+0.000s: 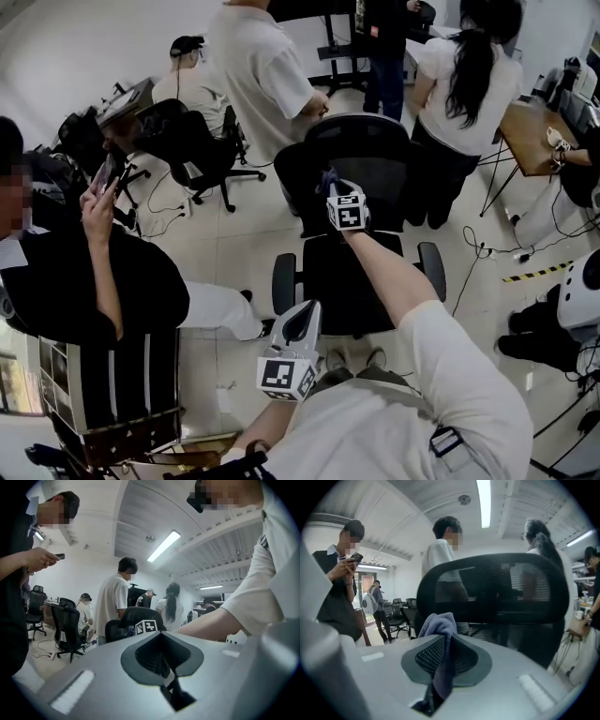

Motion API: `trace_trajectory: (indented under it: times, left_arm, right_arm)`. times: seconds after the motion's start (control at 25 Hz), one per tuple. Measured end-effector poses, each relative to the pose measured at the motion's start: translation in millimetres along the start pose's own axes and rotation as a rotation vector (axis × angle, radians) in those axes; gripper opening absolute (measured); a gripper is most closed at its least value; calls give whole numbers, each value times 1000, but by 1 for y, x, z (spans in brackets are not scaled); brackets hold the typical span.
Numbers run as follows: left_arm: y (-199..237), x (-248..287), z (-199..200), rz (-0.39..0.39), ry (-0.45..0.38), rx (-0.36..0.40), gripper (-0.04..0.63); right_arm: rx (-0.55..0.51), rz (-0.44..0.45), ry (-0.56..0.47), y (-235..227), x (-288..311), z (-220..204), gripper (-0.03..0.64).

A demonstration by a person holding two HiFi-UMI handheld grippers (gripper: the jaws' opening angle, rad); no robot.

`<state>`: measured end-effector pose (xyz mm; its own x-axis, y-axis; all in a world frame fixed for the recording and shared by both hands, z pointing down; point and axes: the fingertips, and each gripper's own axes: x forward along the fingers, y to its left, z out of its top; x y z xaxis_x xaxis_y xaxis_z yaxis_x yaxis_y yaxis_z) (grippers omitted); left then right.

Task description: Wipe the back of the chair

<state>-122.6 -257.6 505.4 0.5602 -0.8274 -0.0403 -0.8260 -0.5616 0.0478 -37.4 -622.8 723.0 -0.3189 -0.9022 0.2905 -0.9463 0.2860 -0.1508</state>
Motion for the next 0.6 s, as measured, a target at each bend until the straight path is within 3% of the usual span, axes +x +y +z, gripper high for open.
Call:
trace_trajectory:
  times: [0.24, 0.4, 0.6]
  left_arm:
    - [27, 6, -49, 116, 100, -23, 0]
    - [45, 40, -66, 152, 154, 17, 0]
    - [61, 34, -59, 125, 148, -2, 0]
  right_arm:
    - [-26, 100, 19, 54, 96, 5, 35]
    - [-5, 102, 47, 27, 144, 20, 35]
    - [-26, 74, 56, 17, 130, 16, 34]
